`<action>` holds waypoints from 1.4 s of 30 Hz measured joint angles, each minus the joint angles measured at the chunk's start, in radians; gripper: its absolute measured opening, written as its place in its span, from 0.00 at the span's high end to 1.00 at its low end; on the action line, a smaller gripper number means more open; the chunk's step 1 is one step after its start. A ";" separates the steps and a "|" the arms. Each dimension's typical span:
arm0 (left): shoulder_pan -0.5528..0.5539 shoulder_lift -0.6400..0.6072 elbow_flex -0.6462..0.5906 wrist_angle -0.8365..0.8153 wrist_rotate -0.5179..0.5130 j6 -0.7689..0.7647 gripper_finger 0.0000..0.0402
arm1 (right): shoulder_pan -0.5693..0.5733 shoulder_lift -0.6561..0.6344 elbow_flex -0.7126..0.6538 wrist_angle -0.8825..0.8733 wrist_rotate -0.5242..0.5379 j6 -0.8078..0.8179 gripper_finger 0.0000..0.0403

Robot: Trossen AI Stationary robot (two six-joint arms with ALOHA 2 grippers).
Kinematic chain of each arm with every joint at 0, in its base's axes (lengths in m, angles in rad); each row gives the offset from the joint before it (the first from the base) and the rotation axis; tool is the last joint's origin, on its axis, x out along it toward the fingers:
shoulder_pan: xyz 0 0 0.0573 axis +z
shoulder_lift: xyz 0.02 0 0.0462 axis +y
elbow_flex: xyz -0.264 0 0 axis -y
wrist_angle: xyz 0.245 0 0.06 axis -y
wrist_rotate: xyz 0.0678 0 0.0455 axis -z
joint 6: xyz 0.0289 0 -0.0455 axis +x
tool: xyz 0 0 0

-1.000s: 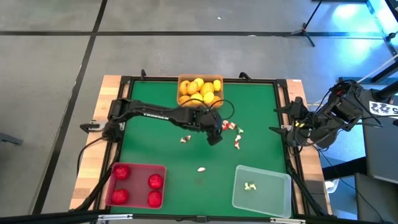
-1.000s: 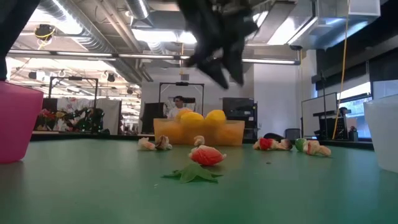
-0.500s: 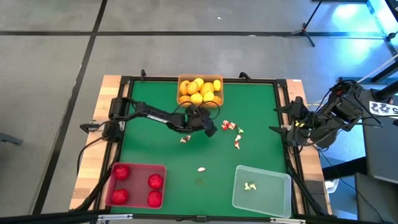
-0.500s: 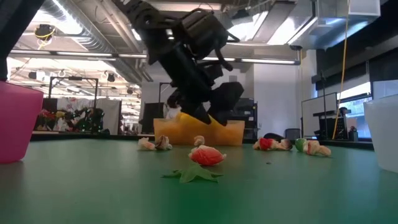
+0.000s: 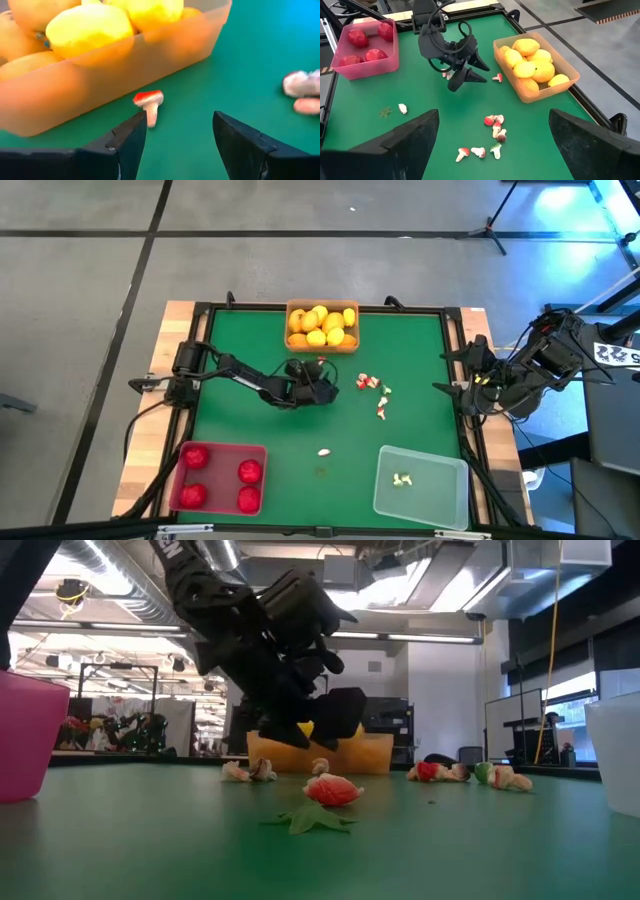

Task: Sort produce into baskets
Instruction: Put the red mushroom into the transparent bin

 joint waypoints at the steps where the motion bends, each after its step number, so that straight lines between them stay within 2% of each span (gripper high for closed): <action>1: 0.000 0.000 -0.012 0.039 0.000 0.005 0.45 | 0.000 0.000 0.000 0.000 0.005 0.000 0.07; 5: 0.006 -0.001 -0.061 0.188 0.001 0.045 0.45 | 0.000 0.000 0.000 -0.003 0.017 -0.001 0.07; 9: 0.029 -0.002 -0.112 0.282 0.000 0.007 0.45 | 0.000 0.000 0.000 -0.019 0.017 -0.001 0.07; 14: 0.050 -0.001 -0.156 0.466 0.003 0.102 0.45 | 0.000 0.000 0.000 -0.033 0.021 -0.001 0.07; 19: 0.084 0.016 -0.156 0.498 0.081 0.119 0.45 | 0.000 0.000 0.000 -0.032 0.025 -0.002 0.07; 34: 0.127 0.144 -0.147 0.549 0.086 0.075 0.45 | 0.000 0.000 0.000 -0.070 0.025 -0.002 0.07; 37: 0.128 0.152 -0.146 0.551 0.077 0.073 0.50 | 0.000 0.000 0.000 -0.075 0.025 -0.002 0.07; 42: 0.129 0.153 -0.147 0.539 0.072 0.078 0.66 | 0.000 0.000 0.000 -0.076 0.025 -0.001 0.07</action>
